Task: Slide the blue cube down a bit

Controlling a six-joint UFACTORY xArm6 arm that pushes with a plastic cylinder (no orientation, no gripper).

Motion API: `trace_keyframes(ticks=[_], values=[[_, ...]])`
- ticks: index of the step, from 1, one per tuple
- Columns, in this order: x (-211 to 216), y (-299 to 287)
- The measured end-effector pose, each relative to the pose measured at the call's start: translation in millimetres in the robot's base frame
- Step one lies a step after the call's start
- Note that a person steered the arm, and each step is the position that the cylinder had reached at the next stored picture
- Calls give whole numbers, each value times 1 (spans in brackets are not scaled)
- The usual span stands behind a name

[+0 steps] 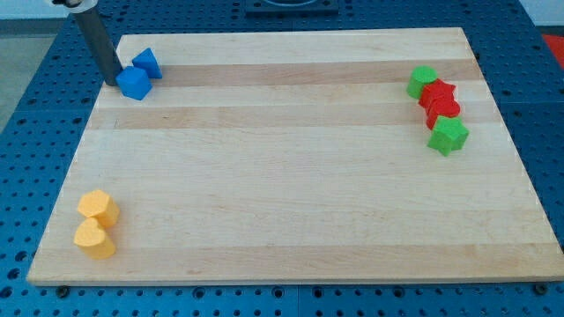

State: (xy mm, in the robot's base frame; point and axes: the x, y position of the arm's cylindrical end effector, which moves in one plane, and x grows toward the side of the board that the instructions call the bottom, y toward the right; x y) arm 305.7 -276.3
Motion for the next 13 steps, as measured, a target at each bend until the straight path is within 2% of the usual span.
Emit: trace_keyframes(ticks=[3, 5, 7, 11, 13], values=[[-1, 82], [5, 98], [36, 98], [58, 110], [69, 81]])
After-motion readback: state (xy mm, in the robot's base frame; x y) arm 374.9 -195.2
